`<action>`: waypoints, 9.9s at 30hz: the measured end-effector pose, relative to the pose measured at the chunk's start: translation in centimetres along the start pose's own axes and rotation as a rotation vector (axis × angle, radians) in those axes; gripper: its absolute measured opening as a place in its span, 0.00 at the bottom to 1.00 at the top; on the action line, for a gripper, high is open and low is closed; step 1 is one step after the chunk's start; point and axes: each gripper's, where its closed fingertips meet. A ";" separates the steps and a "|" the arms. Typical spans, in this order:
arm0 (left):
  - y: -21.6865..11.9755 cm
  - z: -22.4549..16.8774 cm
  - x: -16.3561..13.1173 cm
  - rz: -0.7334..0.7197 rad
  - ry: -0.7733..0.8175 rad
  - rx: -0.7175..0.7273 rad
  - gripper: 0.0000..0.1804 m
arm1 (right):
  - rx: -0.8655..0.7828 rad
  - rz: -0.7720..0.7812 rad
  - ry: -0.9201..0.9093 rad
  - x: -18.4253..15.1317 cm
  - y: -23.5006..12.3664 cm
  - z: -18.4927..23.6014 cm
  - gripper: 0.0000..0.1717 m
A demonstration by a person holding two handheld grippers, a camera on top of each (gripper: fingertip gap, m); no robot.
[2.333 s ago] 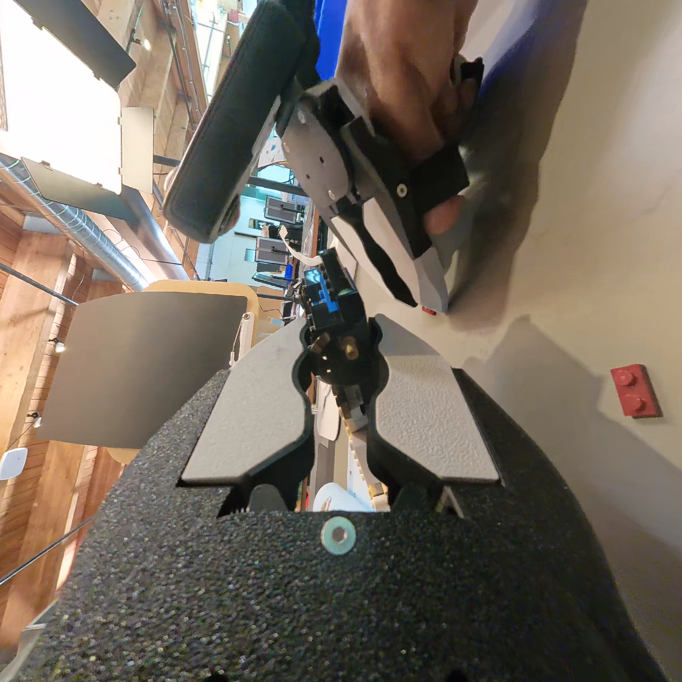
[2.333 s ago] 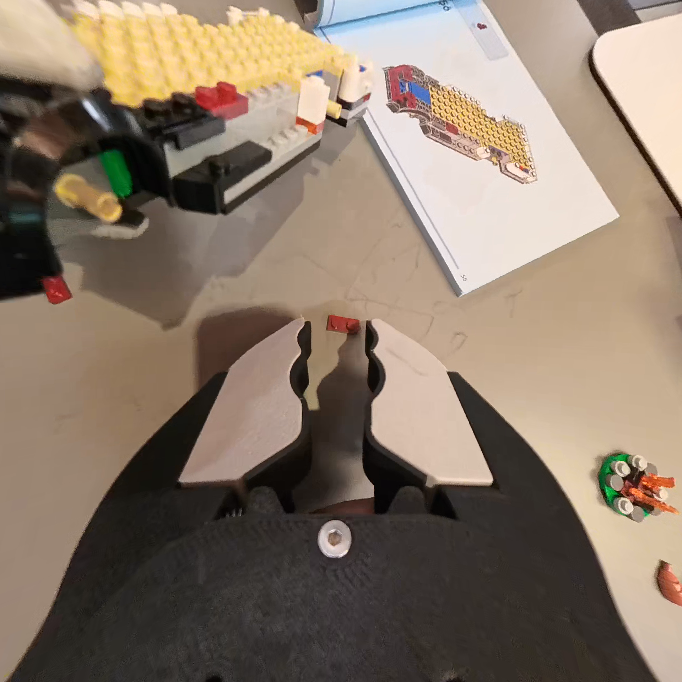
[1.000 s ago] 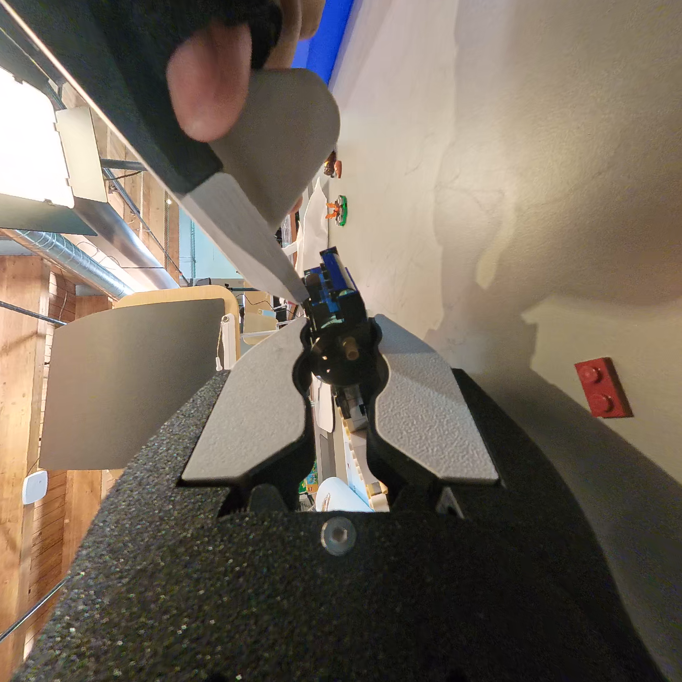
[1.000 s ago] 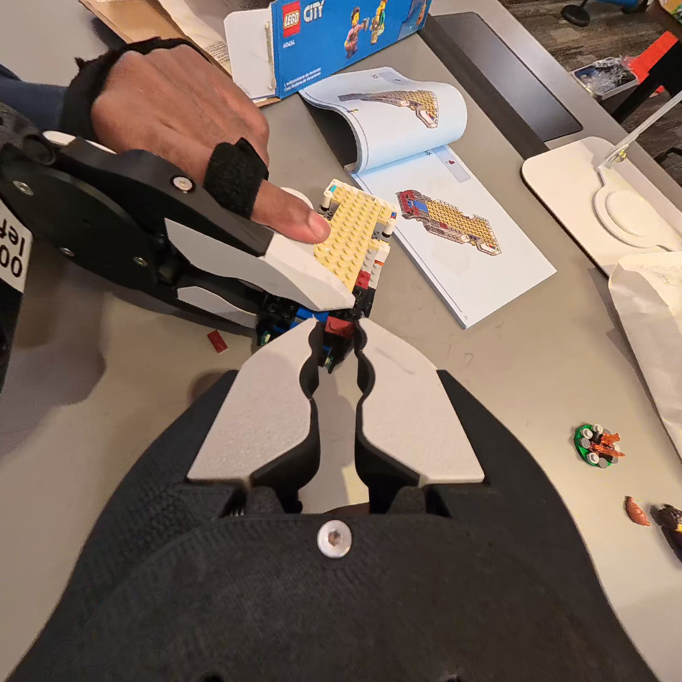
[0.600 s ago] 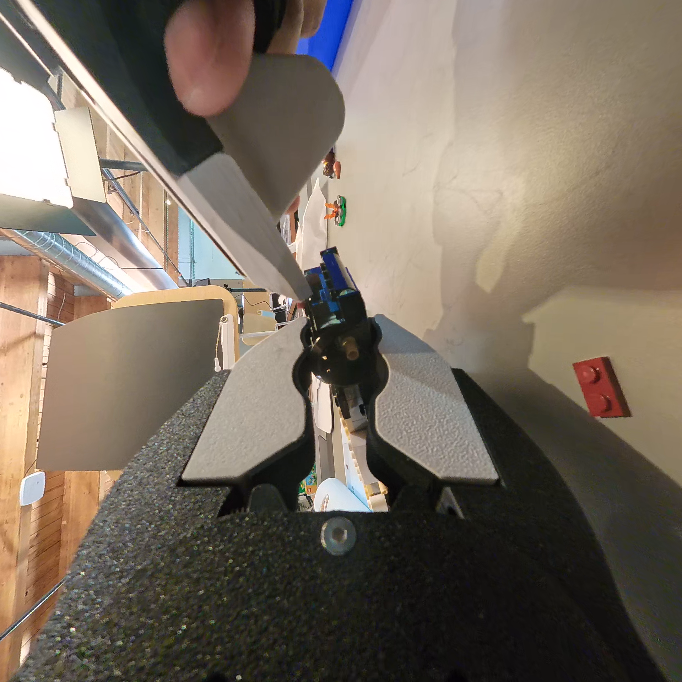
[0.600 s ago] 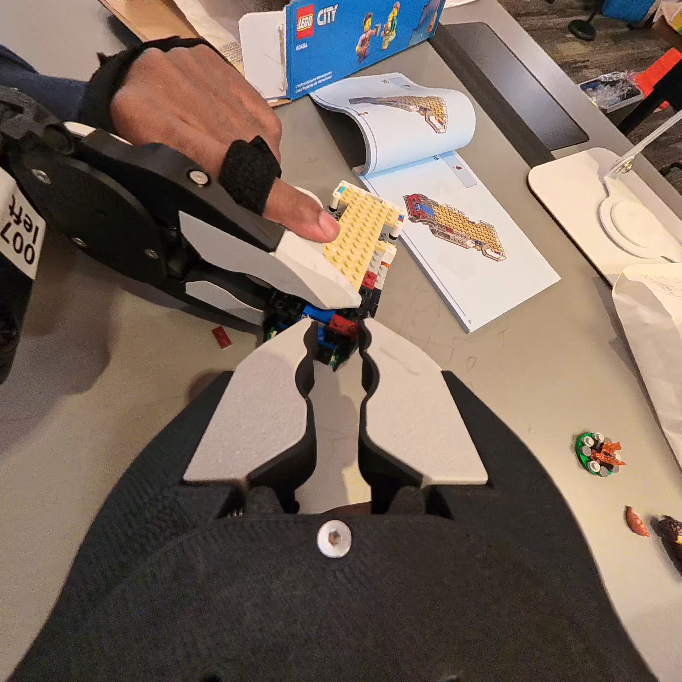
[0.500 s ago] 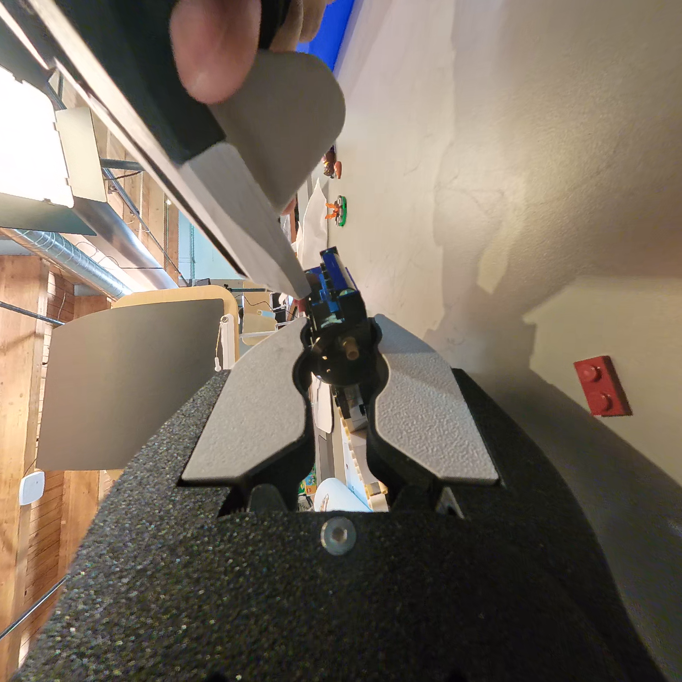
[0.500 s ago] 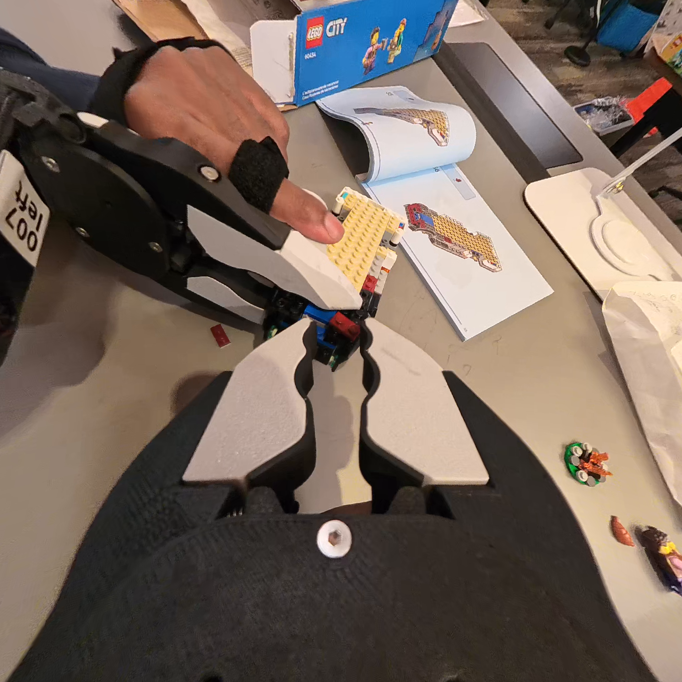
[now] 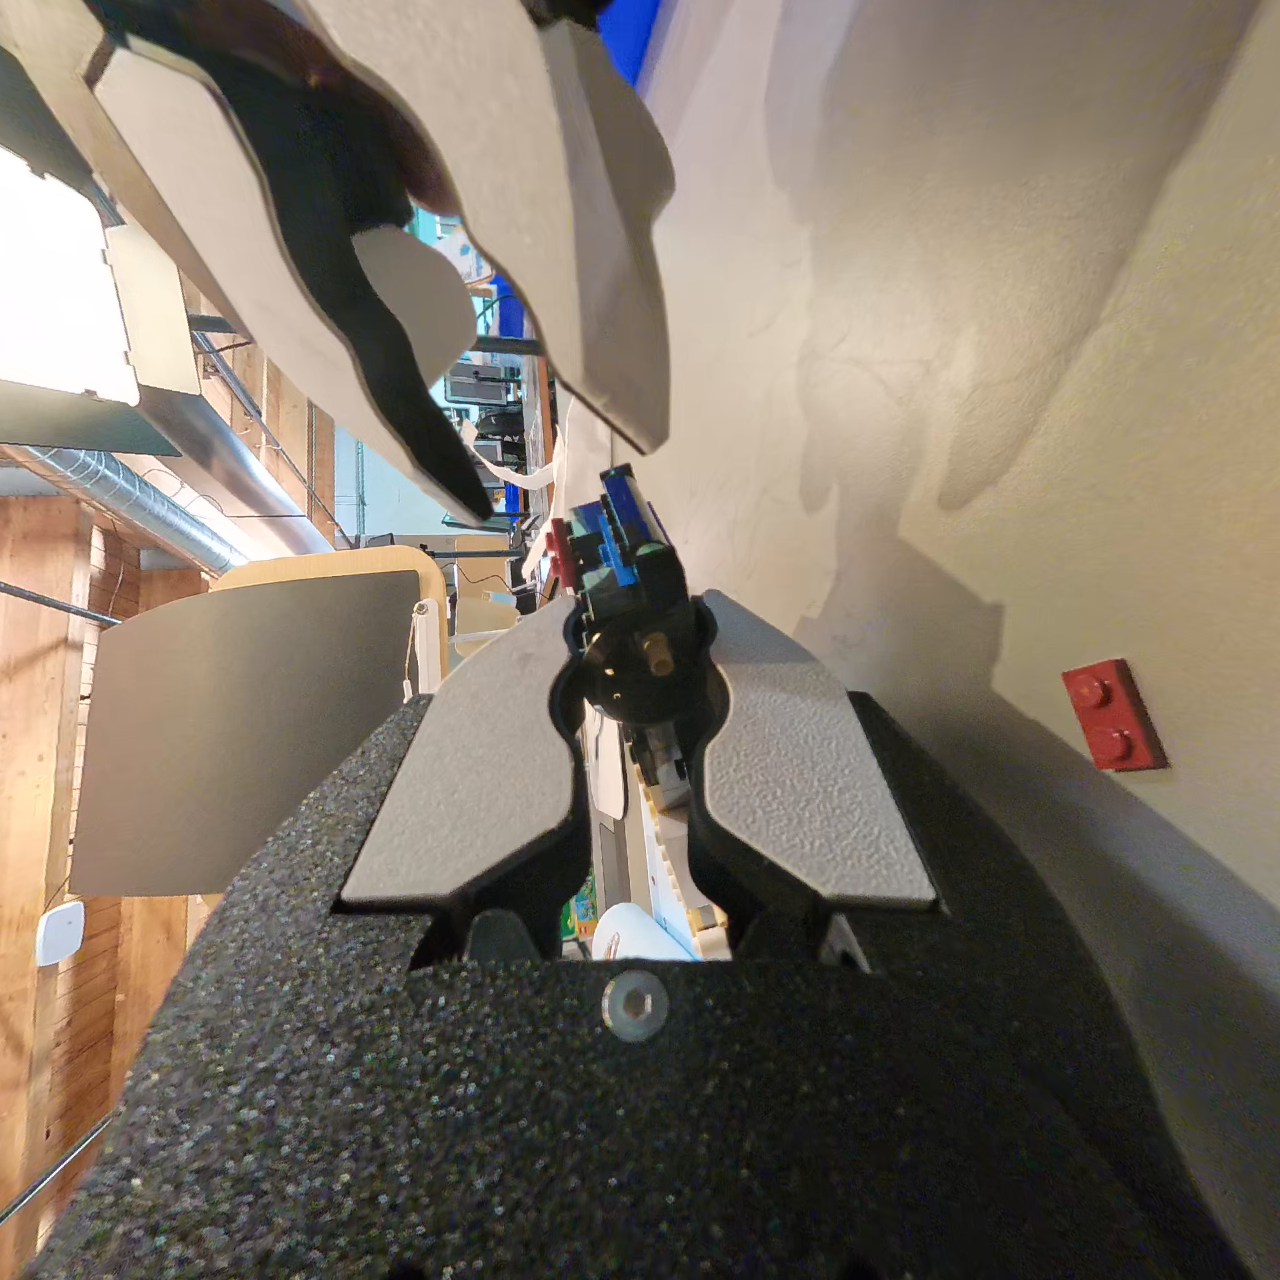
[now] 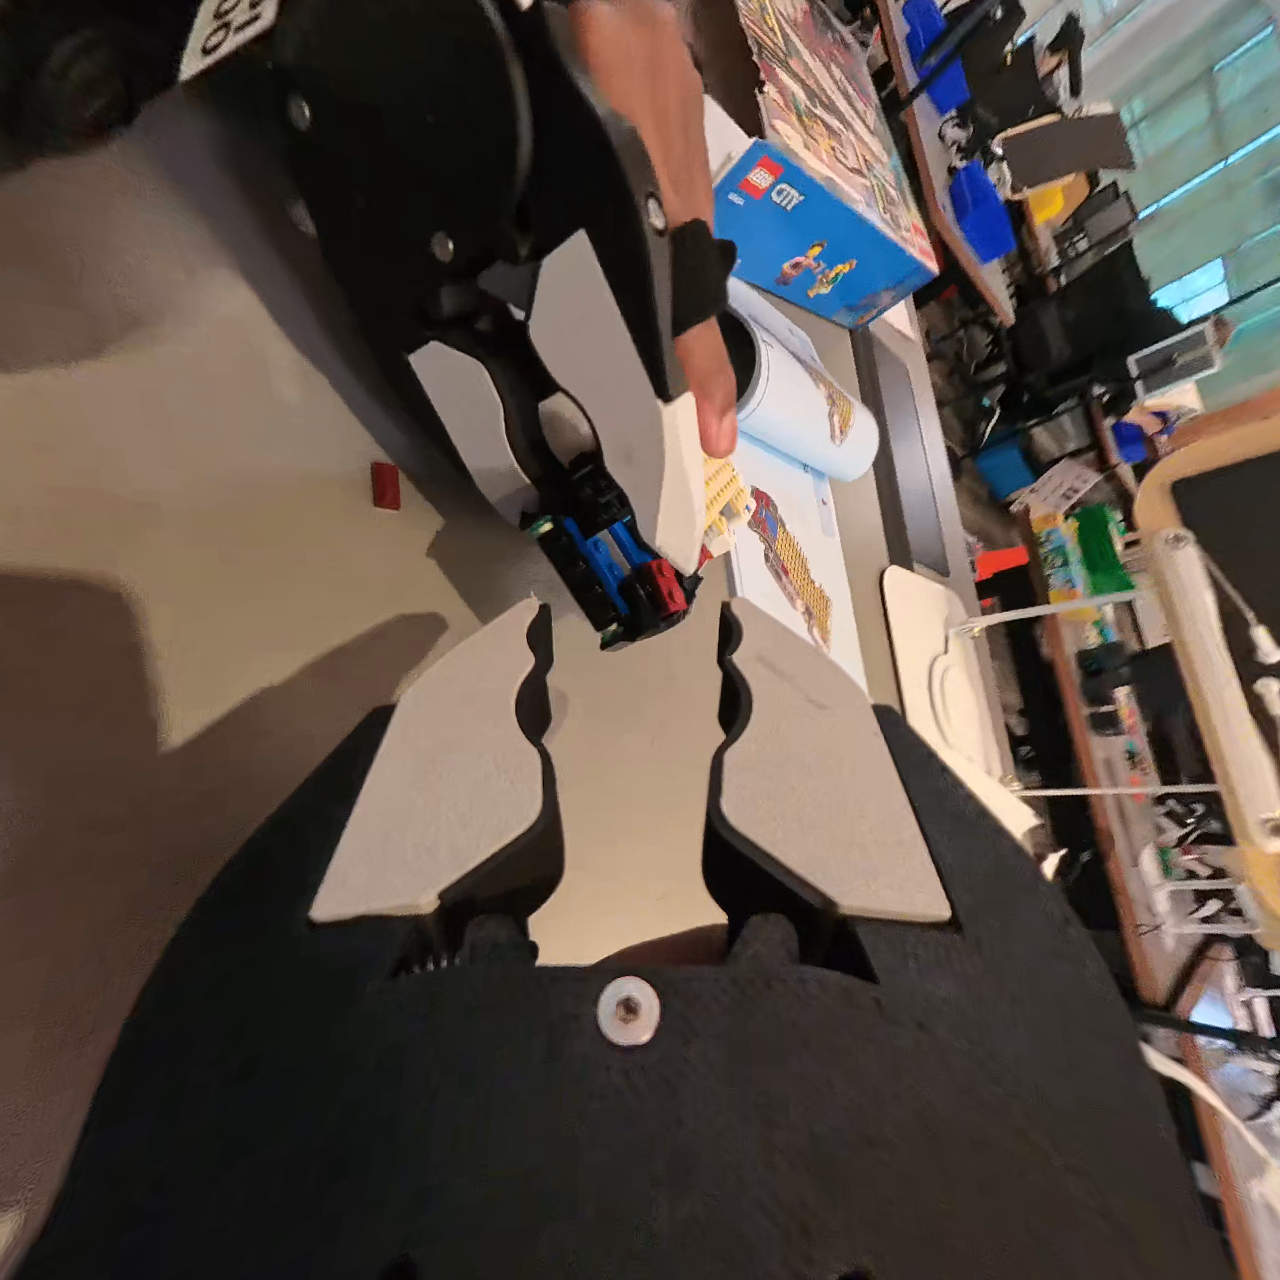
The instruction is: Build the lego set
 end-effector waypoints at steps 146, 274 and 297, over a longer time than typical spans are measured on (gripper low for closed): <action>-4.6 8.4 5.8 -0.828 -1.287 -0.131 0.16 | 0.357 -0.416 0.358 7.9 -2.2 -3.7 0.13; -5.1 7.8 6.2 -0.611 -0.771 0.007 0.17 | 0.308 -0.237 0.180 7.0 -2.3 -1.8 0.14; -4.5 7.2 5.2 -0.435 -0.666 -0.005 0.15 | 0.315 -0.144 0.052 7.1 -2.1 -2.0 0.22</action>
Point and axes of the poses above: each gripper's, where its closed fingertips meet, y out along the fingers, x out of its top, z = x × y across the jaws, and after that the axes turned 11 degrees about -z, right-handed
